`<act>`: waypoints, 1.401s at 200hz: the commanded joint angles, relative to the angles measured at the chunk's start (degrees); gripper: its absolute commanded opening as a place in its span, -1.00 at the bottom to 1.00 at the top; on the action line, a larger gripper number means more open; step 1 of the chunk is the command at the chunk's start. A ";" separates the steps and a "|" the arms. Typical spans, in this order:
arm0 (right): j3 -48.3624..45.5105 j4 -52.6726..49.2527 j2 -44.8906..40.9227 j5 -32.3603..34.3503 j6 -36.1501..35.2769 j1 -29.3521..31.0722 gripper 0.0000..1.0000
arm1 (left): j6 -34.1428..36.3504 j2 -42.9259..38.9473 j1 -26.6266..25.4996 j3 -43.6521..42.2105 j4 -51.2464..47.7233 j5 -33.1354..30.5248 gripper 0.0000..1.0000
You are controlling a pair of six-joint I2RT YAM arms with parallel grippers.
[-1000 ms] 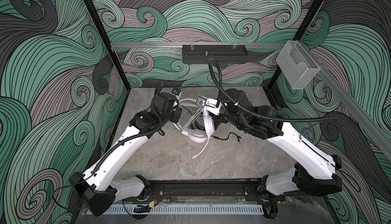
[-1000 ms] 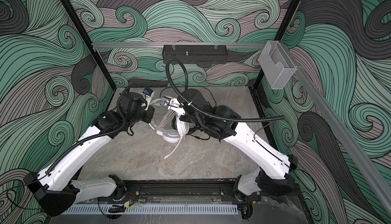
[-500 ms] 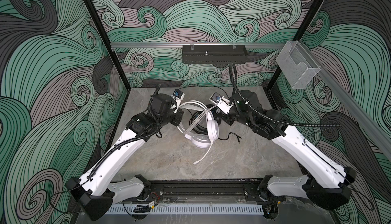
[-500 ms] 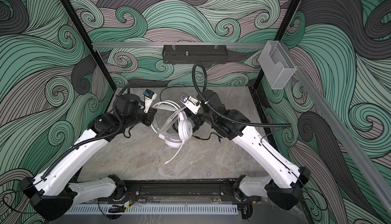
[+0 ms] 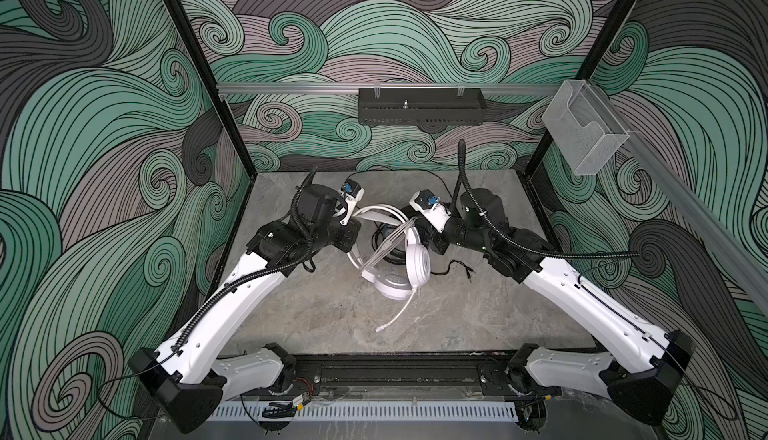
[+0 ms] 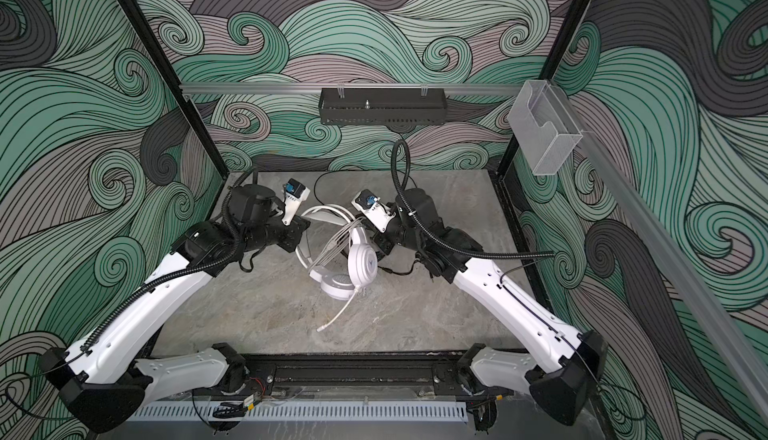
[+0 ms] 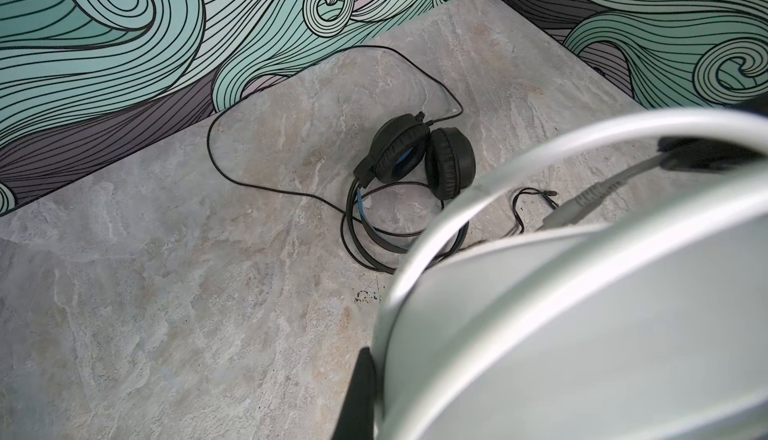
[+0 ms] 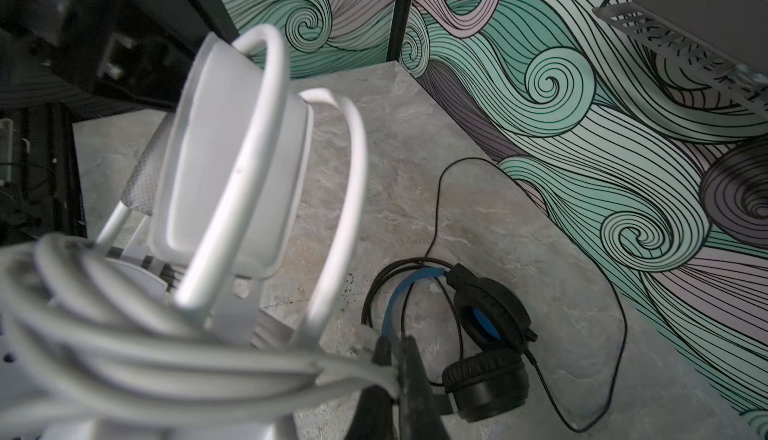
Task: Wrap the headphones
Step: 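Lower the headset with the left gripper while the right gripper brings the cable under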
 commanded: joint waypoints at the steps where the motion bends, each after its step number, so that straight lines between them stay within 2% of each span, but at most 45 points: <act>1: -2.27 5.21 0.49 -3.75 2.43 -0.89 -1.00 | -1.61 -0.82 0.03 4.80 2.34 5.47 -1.00; 17: -3.59 6.40 -0.19 -4.83 2.83 -0.94 -0.95 | -1.92 0.60 0.03 6.25 0.22 3.05 -1.00; 60: -7.26 8.23 -2.72 -3.56 3.82 -1.22 -0.67 | -1.98 2.40 0.03 7.46 -2.68 -2.22 -1.00; 118: -10.45 8.25 -4.48 0.69 5.39 -3.03 -0.52 | -3.40 5.08 0.12 9.66 -7.77 -8.23 -1.00; 149: -11.46 8.30 -4.02 0.74 8.49 -5.83 -0.49 | -4.36 5.73 0.18 9.75 -10.27 -8.93 -1.00; 193: -12.00 7.31 -2.71 2.09 9.42 -6.60 -0.48 | -5.39 5.77 0.21 9.21 -11.85 -7.86 -1.00; 233: -13.82 5.29 -2.39 4.25 12.04 -7.86 -0.18 | -7.37 7.63 0.37 10.68 -15.56 -9.39 -1.00; 280: -14.05 1.26 -0.55 4.92 14.97 -8.69 0.04 | -9.75 9.93 1.56 11.23 -19.59 -9.77 -1.00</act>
